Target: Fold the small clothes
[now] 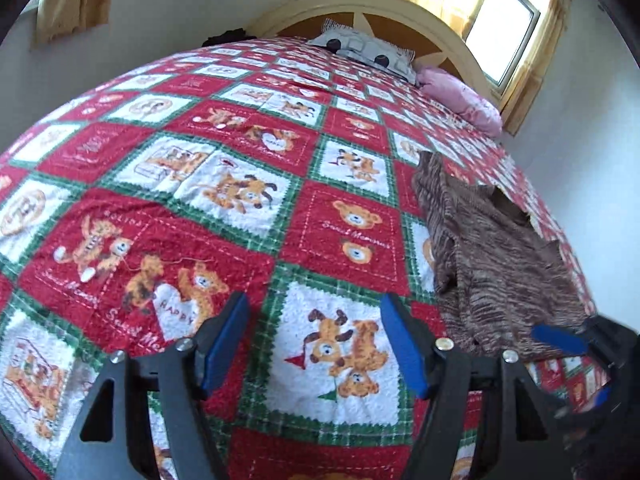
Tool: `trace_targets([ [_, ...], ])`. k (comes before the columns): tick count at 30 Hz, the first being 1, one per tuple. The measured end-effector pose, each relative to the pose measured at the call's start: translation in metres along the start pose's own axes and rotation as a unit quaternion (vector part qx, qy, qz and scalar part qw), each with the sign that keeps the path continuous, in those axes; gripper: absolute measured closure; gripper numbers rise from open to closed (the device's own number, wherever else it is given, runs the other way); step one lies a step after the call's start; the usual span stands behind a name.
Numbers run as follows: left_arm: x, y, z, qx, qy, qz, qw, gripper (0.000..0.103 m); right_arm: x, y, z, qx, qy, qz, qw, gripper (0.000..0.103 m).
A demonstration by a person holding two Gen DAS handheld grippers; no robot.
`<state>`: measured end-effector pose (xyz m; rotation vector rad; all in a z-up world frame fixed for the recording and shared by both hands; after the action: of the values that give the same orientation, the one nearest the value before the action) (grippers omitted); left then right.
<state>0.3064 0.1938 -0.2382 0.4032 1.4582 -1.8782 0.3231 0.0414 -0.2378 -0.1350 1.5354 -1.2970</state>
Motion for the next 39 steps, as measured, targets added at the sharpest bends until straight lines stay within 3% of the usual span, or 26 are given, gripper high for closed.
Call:
trace_targets([
  [3, 0.000, 0.001, 0.001, 0.006, 0.001, 0.002, 1.0000, 0.029, -0.005, 0.019, -0.013, 0.020, -0.013, -0.012, 1.000, 0.053],
  [5, -0.001, 0.000, -0.001, 0.013, -0.003, 0.004, 0.9999, 0.029, -0.005, 0.032, -0.009, 0.045, -0.016, -0.028, 0.998, 0.065],
  [7, -0.001, -0.004, -0.006, 0.030, -0.020, 0.009, 0.9993, 0.029, -0.005, 0.036, -0.004, 0.034, 0.016, -0.032, 0.999, 0.081],
  [12, -0.004, -0.009, -0.018, 0.060, -0.062, 0.023, 0.9960, 0.029, -0.017, 0.028, -0.018, 0.030, 0.011, -0.021, 0.999, 0.096],
  [13, -0.004, -0.009, -0.019, 0.064, -0.067, 0.024, 0.9955, 0.028, -0.019, 0.027, -0.025, 0.021, 0.007, -0.020, 1.000, 0.096],
  [17, -0.008, -0.006, -0.020, 0.074, -0.069, 0.009, 0.9948, 0.028, -0.018, 0.032, -0.044, 0.051, -0.026, -0.024, 0.998, 0.095],
  [20, -0.017, -0.006, -0.012, 0.063, -0.028, 0.001, 0.9976, 0.028, -0.008, 0.024, -0.030, 0.018, 0.017, -0.011, 1.000, 0.081],
  [22, -0.029, -0.007, -0.004, 0.049, 0.013, 0.009, 0.9987, 0.028, -0.001, 0.018, -0.022, 0.010, 0.030, -0.012, 0.999, 0.028],
  [25, -0.050, -0.002, 0.010, 0.057, 0.041, 0.007, 0.9975, 0.028, 0.007, 0.004, -0.011, 0.007, 0.043, 0.002, 0.999, 0.027],
  [27, -0.064, 0.006, 0.020, 0.074, 0.054, -0.002, 0.9958, 0.028, 0.012, -0.002, -0.003, 0.033, 0.038, 0.007, 0.999, 0.027],
  [30, -0.076, 0.023, 0.029, 0.090, 0.066, -0.020, 0.9936, 0.025, 0.010, -0.002, -0.002, 0.040, 0.026, 0.013, 0.999, 0.027],
  [33, -0.080, 0.045, 0.039, 0.111, 0.058, -0.054, 0.9906, 0.025, 0.006, 0.003, -0.010, 0.063, -0.005, 0.014, 0.998, 0.039],
  [39, -0.089, 0.077, 0.061, 0.147, 0.047, -0.071, 0.9855, 0.025, -0.001, 0.019, -0.026, 0.083, -0.040, 0.011, 0.996, 0.039],
])
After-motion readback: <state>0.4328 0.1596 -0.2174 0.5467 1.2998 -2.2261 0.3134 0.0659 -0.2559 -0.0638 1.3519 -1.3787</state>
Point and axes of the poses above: each gripper's, at about its wrist camera, not at the fingertips, and y roughly the way its jaws point, z to its right, x to its underside, the point moved 6 cm from there along y, roughly the way its jaws point, and after that the axes turned 1 degree about z, right-handed, at the moved point
